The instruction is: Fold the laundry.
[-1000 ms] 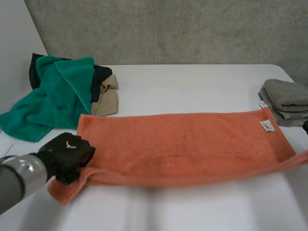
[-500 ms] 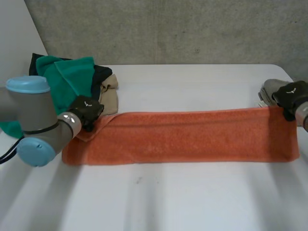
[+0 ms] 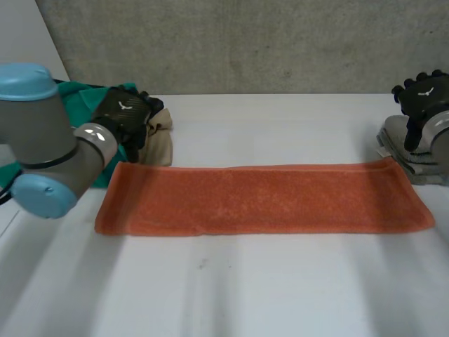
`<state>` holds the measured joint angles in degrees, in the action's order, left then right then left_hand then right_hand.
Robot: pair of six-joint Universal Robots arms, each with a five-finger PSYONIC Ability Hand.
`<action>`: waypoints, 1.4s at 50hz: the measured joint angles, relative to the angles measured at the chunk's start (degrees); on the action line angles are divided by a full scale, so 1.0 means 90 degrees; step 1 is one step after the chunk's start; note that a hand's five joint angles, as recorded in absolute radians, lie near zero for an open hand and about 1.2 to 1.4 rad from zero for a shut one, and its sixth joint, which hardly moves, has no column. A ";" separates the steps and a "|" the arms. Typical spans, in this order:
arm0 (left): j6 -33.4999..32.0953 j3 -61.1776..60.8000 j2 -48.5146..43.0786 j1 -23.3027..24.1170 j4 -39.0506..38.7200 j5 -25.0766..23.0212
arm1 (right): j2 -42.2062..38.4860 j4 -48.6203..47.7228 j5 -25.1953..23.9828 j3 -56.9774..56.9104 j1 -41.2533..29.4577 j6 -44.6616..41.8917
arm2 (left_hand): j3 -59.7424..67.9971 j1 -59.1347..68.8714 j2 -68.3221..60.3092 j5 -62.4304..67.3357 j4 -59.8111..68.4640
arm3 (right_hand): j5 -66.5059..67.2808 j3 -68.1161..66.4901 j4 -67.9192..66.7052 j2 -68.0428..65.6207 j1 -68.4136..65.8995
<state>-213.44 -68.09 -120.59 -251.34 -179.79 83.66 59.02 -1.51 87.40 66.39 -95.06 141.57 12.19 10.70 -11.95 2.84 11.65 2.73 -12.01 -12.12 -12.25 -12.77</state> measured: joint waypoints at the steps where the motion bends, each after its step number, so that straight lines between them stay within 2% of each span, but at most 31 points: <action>1: 0.0028 -0.0209 0.0192 -0.0025 -0.0016 -0.0018 | 0.0188 0.0024 -0.0108 0.0151 0.0035 0.0073 | -0.0001 -0.0001 0.0000 -0.0001 0.0000 | 0.0000 0.0000 0.0000 0.0000 0.0000; 9: 0.0084 -0.1981 0.1175 -0.0214 -0.0414 -0.0315 | 0.1379 0.0842 -0.0963 0.1503 0.0701 0.0288 | -0.0001 0.0000 0.0000 -0.0001 0.0000 | 0.0241 -0.0273 -0.0263 -0.0242 -0.0102; 14: 0.0084 -0.2910 0.1470 -0.0317 -0.0907 -0.0511 | 0.1645 0.1262 -0.1587 0.2492 0.1237 0.0203 | -0.0001 -0.0001 0.0000 0.0000 0.0000 | 0.1285 -0.1314 -0.1300 -0.1235 -0.1242; 17: 0.0083 -0.3282 0.1546 -0.0332 -0.1202 -0.0569 | 0.1659 0.1119 -0.1941 0.3021 0.1525 0.0104 | -0.0001 0.0001 0.0000 0.0000 0.0000 | 0.1472 -0.1475 -0.1503 -0.1412 -0.1404; 22: 0.0090 -0.3516 0.1563 -0.0292 -0.1462 -0.0588 | 0.1523 0.0215 -0.2448 0.3795 0.1919 -0.0118 | -0.0001 0.0000 0.0000 0.0000 0.0000 | 0.1567 -0.1547 -0.1575 -0.1482 -0.1440; 27: 0.0101 -0.3511 0.1546 -0.0247 -0.1522 -0.0581 | 0.1175 -0.0627 -0.2583 0.4031 0.1999 -0.0220 | -0.0001 0.0001 0.0000 0.0000 0.0000 | 0.1969 -0.2004 -0.2015 -0.1975 -0.1938; 30: 0.0121 -0.3486 0.1539 -0.0212 -0.1519 -0.0578 | 0.0952 -0.0940 -0.2574 0.4018 0.1992 -0.0246 | -0.0001 0.0000 0.0000 0.0000 0.0000 | 0.2679 -0.2814 -0.2738 -0.2789 -0.2720; 34: 0.0178 -0.3465 0.1531 -0.0147 -0.1506 -0.0575 | 0.0624 -0.1158 -0.2505 0.3864 0.1984 -0.0285 | -0.0001 0.0000 0.0000 -0.0001 0.0000 | 0.5383 -0.5467 -0.5456 -0.5502 -0.5461; 35: 0.0199 -0.3468 0.1529 -0.0132 -0.1503 -0.0575 | 0.0551 -0.1181 -0.2465 0.3821 0.1991 -0.0290 | -0.0001 0.0000 0.0000 0.0000 0.0000 | 0.5895 -0.5978 -0.5980 -0.6014 -0.5831; 38: 0.0234 -0.3478 0.1529 -0.0113 -0.1499 -0.0574 | 0.0444 -0.1216 -0.2301 0.3743 0.2054 -0.0306 | -0.0001 0.0001 0.0000 -0.0001 0.0000 | 0.6021 -0.6214 -0.6245 -0.6153 -0.5836; 46: 0.0263 -0.3499 0.1566 -0.0130 -0.1495 -0.0575 | 0.0626 -0.1237 -0.2062 0.3710 0.2547 -0.0357 | -0.0001 -0.0001 0.0000 0.0000 0.0000 | 0.6020 -0.6223 -0.6273 -0.6150 -0.5836; 47: 0.0263 -0.3501 0.1581 -0.0137 -0.1494 -0.0575 | 0.0680 -0.1221 -0.2082 0.3715 0.2615 -0.0358 | -0.0001 0.0000 0.0000 0.0000 0.0000 | 0.5722 -0.5923 -0.5956 -0.5859 -0.5564; 48: 0.0263 -0.3504 0.1597 -0.0144 -0.1493 -0.0575 | 0.0764 -0.1196 -0.2132 0.3725 0.2714 -0.0358 | -0.0001 0.0001 0.0000 0.0000 0.0000 | 0.4497 -0.4568 -0.4731 -0.4474 -0.4242; 50: 0.0264 -0.3515 0.1628 -0.0155 -0.1491 -0.0575 | 0.0885 -0.1139 -0.2256 0.3757 0.2837 -0.0356 | -0.0001 0.0000 0.0000 0.0000 0.0000 | 0.2846 -0.3013 -0.3022 -0.2887 -0.2721; 53: 0.0283 -0.3545 0.1676 -0.0160 -0.1490 -0.0575 | 0.1042 -0.1017 -0.2581 0.3836 0.2935 -0.0337 | -0.0001 0.0000 0.0000 0.0000 0.0000 | 0.1717 -0.1917 -0.1907 -0.1851 -0.1829; 61: 0.0509 -0.3621 0.1739 -0.0128 -0.1488 -0.0576 | 0.1219 -0.0590 -0.3454 0.4036 0.2958 -0.0302 | -0.0001 0.0000 0.0000 0.0000 0.0000 | 0.1557 -0.1836 -0.1790 -0.1794 -0.1790; 70: 0.0714 -0.3634 0.1741 -0.0100 -0.1494 -0.0601 | 0.0807 -0.0493 -0.3647 0.3996 0.2889 -0.0361 | -0.0001 0.0000 0.0000 -0.0001 0.0000 | 0.1761 -0.1878 -0.1836 -0.1828 -0.1827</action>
<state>-207.02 -100.79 -104.92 -252.24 -193.23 78.25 66.29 -5.95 54.58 102.36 -69.05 138.32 12.19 10.70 -11.95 2.84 11.65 18.59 -28.91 -28.64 -28.70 -29.21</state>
